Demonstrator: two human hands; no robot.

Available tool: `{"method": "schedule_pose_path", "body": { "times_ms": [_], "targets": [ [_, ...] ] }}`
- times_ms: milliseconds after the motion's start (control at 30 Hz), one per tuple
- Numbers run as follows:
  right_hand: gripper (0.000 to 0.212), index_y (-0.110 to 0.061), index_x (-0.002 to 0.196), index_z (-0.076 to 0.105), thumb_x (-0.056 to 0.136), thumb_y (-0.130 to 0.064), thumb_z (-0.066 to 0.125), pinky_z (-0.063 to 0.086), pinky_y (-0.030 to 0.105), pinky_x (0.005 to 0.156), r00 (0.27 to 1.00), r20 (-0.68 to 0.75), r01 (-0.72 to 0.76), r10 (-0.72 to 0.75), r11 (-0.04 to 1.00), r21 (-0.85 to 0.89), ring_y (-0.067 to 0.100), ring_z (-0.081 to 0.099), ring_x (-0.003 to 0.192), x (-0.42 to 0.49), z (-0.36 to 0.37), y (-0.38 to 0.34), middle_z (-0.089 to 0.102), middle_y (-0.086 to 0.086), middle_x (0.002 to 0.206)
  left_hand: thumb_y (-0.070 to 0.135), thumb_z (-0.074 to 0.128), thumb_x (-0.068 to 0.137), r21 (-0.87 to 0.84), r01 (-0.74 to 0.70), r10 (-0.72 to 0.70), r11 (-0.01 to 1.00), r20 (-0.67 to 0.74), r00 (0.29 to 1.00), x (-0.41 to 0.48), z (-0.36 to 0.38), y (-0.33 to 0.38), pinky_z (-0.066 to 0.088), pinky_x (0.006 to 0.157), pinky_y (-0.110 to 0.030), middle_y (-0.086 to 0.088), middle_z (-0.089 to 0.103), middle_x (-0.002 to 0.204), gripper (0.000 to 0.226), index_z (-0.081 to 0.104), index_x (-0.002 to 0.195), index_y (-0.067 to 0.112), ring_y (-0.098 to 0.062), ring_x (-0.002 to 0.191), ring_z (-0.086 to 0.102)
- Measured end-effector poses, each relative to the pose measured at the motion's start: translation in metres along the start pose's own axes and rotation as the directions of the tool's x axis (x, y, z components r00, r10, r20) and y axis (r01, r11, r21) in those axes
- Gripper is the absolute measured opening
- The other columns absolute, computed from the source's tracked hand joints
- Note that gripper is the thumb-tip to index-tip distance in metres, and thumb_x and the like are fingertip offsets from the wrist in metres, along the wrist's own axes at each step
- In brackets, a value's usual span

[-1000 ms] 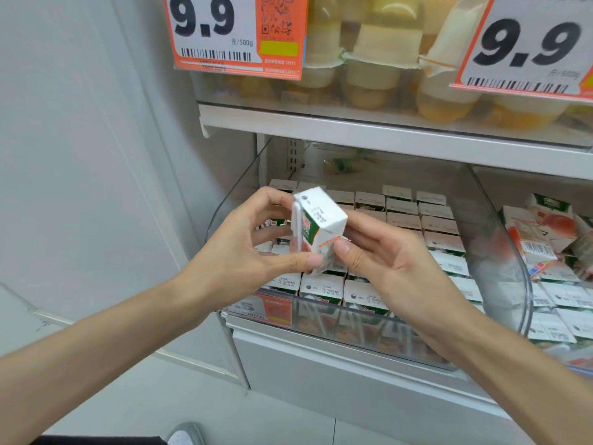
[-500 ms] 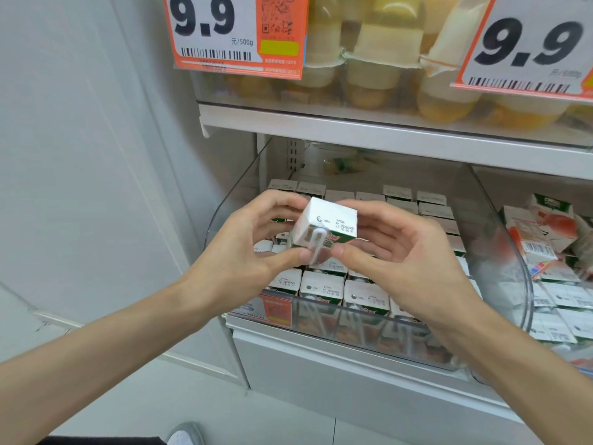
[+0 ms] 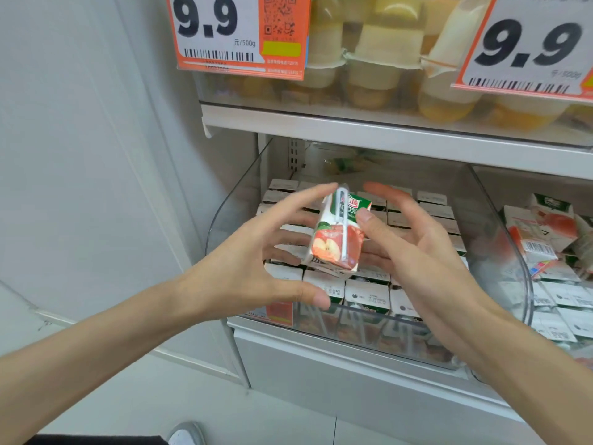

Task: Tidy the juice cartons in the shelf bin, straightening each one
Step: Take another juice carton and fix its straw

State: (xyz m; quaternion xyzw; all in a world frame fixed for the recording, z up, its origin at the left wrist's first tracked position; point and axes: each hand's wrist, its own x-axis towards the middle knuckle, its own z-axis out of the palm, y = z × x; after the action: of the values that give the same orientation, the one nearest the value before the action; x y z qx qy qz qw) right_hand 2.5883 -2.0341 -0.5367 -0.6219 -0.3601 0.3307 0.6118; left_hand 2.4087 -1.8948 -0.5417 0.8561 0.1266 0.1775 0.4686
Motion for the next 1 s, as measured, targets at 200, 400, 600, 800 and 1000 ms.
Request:
{"method": "schedule_pose_path", "body": {
  "times_ms": [200,400,600,800,1000],
  "targets": [
    [0.023,-0.041,0.123,0.072,0.103,-0.036,0.062,0.063,0.032,0.072,0.994,0.069,-0.085,0.083,0.996,0.027,0.027,0.079,0.081,-0.003,0.003,-0.004,0.082,0.011,0.097,0.019,0.08,0.092,0.292,-0.095,0.138,0.952,-0.128,0.982,0.003,0.006,-0.007,0.056,0.09,-0.038,0.011,0.066,0.13,0.068,0.055,0.146,0.051,-0.02,0.111,0.067],
    [0.048,-0.042,0.136,0.063,0.108,-0.004,0.051,0.063,0.036,0.09,0.978,0.204,-0.018,0.04,0.994,-0.108,0.023,0.08,0.097,-0.001,0.0,-0.001,0.082,0.006,0.104,0.031,0.077,0.094,0.227,-0.069,0.121,0.971,-0.225,0.967,0.005,0.003,-0.006,0.057,0.091,-0.042,0.014,0.071,0.123,0.053,0.061,0.14,0.051,-0.022,0.108,0.069],
    [0.055,-0.043,0.131,0.068,0.077,-0.042,0.079,0.059,0.034,0.079,0.987,0.146,0.103,-0.07,0.967,-0.231,0.012,0.068,0.072,0.002,0.001,0.008,0.077,0.005,0.083,0.05,0.076,0.083,0.147,-0.07,0.109,0.987,-0.276,0.955,0.007,0.002,-0.004,0.059,0.089,-0.037,0.013,0.06,0.114,0.049,0.07,0.131,0.043,-0.021,0.11,0.064],
    [0.038,-0.045,0.121,0.074,0.085,-0.058,0.072,0.054,0.028,0.093,0.986,0.146,0.13,-0.083,0.929,-0.347,0.003,0.066,0.101,0.003,0.001,0.01,0.07,-0.016,0.103,0.028,0.087,0.083,0.066,-0.134,0.149,0.989,-0.341,0.928,0.007,0.001,0.001,0.062,0.09,-0.042,0.008,0.071,0.123,0.053,0.066,0.132,0.026,-0.024,0.117,0.07],
    [0.035,-0.023,0.109,0.079,0.097,-0.051,0.064,0.056,0.032,0.101,0.993,0.104,-0.042,0.062,0.983,-0.181,0.008,0.077,0.096,0.0,0.004,0.005,0.082,-0.007,0.1,0.038,0.096,0.071,0.262,-0.112,0.152,0.959,-0.14,0.978,0.003,-0.002,-0.003,0.048,0.108,-0.025,0.014,0.044,0.146,0.092,0.05,0.15,0.041,-0.012,0.142,0.047]
  ]
}}
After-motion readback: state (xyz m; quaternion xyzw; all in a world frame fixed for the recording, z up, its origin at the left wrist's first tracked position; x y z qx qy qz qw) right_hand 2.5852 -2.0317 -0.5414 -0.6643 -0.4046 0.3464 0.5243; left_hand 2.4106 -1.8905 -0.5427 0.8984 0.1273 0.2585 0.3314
